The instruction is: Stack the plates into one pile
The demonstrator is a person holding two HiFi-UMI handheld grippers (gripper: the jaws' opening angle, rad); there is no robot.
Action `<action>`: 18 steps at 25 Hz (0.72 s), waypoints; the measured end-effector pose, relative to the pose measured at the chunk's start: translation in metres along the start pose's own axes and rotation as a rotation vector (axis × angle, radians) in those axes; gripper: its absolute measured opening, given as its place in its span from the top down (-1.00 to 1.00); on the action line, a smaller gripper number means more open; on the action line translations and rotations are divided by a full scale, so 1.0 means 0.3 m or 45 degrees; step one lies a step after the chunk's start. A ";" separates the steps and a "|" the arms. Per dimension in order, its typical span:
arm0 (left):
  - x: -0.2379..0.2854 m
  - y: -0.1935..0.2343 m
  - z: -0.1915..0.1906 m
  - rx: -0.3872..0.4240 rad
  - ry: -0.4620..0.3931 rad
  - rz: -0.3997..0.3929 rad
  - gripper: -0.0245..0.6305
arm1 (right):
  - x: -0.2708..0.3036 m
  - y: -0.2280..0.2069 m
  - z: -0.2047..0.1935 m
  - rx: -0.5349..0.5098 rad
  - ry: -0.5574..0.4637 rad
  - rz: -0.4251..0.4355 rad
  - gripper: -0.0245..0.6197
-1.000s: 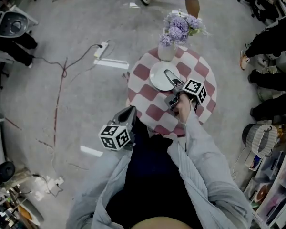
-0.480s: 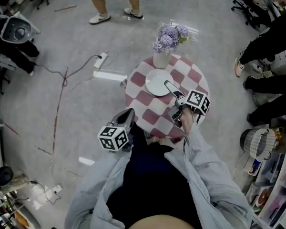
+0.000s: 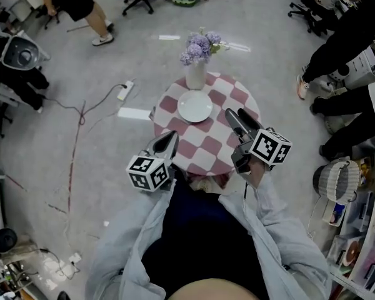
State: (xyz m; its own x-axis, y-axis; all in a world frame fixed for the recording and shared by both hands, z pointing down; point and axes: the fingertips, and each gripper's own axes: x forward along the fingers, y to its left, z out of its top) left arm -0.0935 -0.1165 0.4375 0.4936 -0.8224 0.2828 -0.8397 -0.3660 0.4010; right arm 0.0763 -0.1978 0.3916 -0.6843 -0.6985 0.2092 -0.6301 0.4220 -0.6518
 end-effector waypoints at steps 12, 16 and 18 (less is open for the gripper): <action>-0.012 -0.218 0.030 0.206 -0.029 -0.085 0.88 | -0.360 -0.035 0.005 -0.462 -0.143 -0.242 0.92; -0.014 -0.240 0.032 0.258 -0.047 -0.077 0.88 | -0.405 -0.068 -0.063 -0.558 -0.096 -0.301 0.92; -0.014 -0.254 0.034 0.273 -0.053 -0.096 0.88 | -0.412 -0.071 -0.094 -0.545 -0.085 -0.284 0.92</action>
State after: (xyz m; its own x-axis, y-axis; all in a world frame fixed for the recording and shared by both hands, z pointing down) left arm -0.0338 -0.0895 0.3969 0.5508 -0.8049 0.2207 -0.8318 -0.5078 0.2241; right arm 0.1639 -0.1043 0.4001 -0.4993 -0.8287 0.2529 -0.8626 0.4480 -0.2351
